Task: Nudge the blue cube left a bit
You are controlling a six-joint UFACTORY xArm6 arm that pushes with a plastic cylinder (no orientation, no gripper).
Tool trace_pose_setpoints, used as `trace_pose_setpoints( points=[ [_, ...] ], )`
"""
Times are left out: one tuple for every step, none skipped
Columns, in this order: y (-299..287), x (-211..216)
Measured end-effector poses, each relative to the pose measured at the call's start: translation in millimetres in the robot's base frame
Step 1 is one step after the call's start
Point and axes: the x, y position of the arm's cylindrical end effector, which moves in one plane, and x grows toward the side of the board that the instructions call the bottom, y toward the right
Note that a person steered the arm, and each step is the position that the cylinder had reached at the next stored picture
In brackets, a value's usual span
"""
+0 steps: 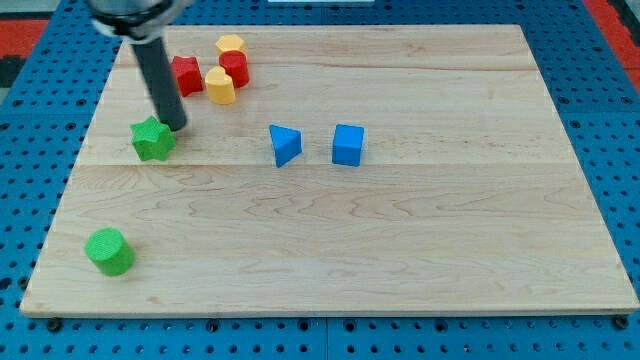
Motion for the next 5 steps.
trace_pose_setpoints(
  points=[
    [-15.0,32.8],
    [-7.1,88.9],
    [-7.0,100.8],
    [-3.4,57.8],
    [-3.4,39.3]
  ],
)
